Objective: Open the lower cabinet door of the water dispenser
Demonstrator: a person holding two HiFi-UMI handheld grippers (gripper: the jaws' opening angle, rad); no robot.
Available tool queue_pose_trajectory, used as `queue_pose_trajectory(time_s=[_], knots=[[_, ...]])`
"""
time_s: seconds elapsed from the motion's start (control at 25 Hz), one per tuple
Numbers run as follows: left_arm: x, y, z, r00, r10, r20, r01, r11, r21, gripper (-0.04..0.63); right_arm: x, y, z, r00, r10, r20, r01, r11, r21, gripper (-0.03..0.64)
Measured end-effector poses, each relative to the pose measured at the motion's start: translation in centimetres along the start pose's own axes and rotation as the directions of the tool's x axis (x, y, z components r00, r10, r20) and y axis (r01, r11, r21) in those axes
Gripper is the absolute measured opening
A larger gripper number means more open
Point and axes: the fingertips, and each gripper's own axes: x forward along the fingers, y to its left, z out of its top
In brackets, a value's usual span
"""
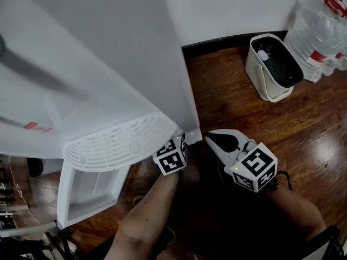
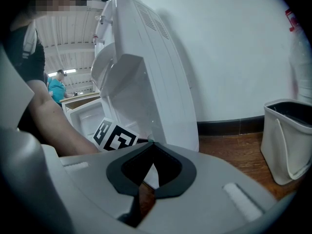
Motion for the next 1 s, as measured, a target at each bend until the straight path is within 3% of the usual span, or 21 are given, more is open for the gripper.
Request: queue_pose_trajectory(time_s=[0.44, 1.0], knots=[[-4.2, 0.6, -0.9, 1.0, -0.008, -0.004, 0.008, 0.999, -0.046, 0.43, -0.8, 1.6, 0.5, 1.0, 0.003, 0.019, -0.003, 1.0, -0.006, 0.003], [-11.3, 2.4, 0.2, 0.997, -0.063, 0.034, 0.062, 0.998, 0.028, 0.431, -2.4, 3.8, 0.6, 1.0, 0.016, 0.002, -0.016, 1.0, 0.003, 0.002]])
